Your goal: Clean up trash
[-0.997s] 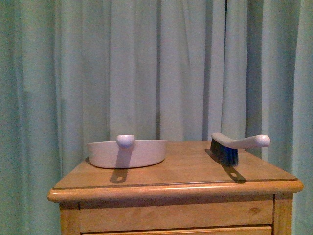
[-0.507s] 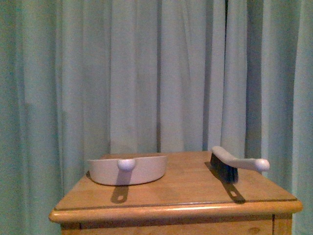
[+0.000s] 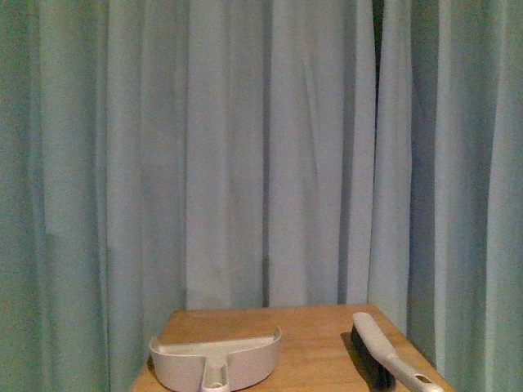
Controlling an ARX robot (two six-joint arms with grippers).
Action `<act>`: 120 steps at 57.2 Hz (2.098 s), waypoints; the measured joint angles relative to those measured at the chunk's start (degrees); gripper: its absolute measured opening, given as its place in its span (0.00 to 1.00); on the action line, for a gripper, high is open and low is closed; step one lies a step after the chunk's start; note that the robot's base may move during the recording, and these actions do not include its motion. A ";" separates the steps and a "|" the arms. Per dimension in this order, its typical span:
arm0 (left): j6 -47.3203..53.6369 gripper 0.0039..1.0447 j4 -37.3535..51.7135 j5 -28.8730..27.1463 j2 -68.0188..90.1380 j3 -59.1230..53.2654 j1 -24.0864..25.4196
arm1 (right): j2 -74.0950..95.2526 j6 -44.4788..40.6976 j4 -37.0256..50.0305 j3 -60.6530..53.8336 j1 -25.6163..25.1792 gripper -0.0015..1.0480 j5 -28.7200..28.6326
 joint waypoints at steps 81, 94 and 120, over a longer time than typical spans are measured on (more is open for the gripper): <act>8.37 0.93 16.96 18.14 77.31 40.48 -20.33 | 0.00 0.00 0.00 0.00 0.00 0.93 -0.07; 13.46 0.93 11.65 8.50 90.40 54.42 -22.08 | 0.00 0.00 0.00 0.00 0.00 0.93 -0.07; 20.59 0.93 -6.86 -3.13 104.24 73.94 -26.75 | 0.00 0.00 0.00 0.00 0.00 0.93 -0.04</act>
